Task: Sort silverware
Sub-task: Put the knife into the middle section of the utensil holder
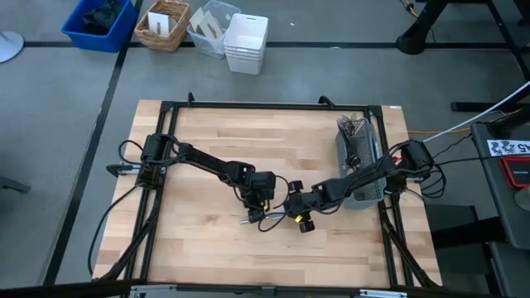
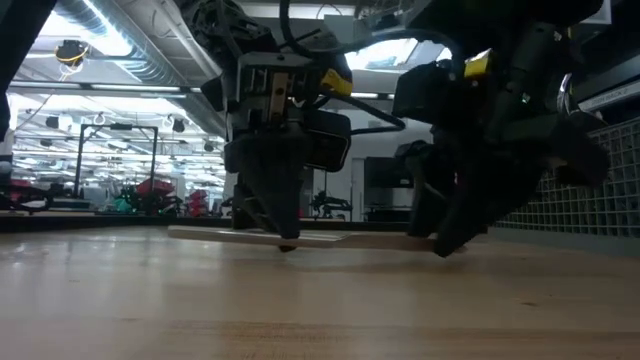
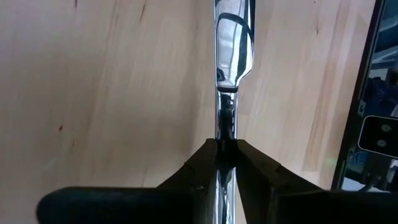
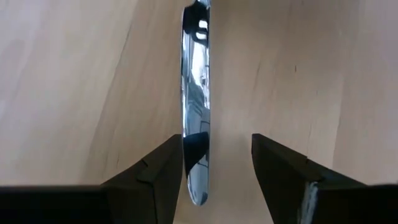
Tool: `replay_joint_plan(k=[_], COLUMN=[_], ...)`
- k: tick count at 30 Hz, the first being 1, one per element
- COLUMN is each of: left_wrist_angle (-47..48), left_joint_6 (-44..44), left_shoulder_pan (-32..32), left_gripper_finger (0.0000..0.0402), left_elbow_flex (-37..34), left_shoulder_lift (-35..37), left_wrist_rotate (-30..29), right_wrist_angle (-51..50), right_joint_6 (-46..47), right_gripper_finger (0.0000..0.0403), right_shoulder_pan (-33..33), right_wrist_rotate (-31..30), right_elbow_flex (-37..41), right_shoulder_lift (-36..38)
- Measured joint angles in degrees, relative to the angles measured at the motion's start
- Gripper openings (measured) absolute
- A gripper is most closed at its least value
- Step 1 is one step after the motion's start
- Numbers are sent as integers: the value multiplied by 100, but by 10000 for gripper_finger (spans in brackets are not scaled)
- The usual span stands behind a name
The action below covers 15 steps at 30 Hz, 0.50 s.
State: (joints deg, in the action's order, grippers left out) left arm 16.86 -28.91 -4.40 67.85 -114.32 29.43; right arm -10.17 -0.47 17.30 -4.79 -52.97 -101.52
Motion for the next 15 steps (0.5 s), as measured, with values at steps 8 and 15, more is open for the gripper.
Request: replay_joint_plan(k=[8, 15], left_wrist_angle=[-180, -278], left_joint_6=[-88, -92], left_shoulder_pan=[0, 0], left_gripper_finger=[43, 43], left_elbow_flex=[2, 4], left_shoulder_lift=[7, 9], left_wrist_rotate=[115, 168], right_wrist_angle=[96, 109], right_joint_6=[17, 19], right_gripper_finger=[187, 107], right_shoulder_pan=[0, 4], right_wrist_rotate=[-28, 47], right_elbow_flex=[-9, -7], right_shoulder_lift=[-161, -162])
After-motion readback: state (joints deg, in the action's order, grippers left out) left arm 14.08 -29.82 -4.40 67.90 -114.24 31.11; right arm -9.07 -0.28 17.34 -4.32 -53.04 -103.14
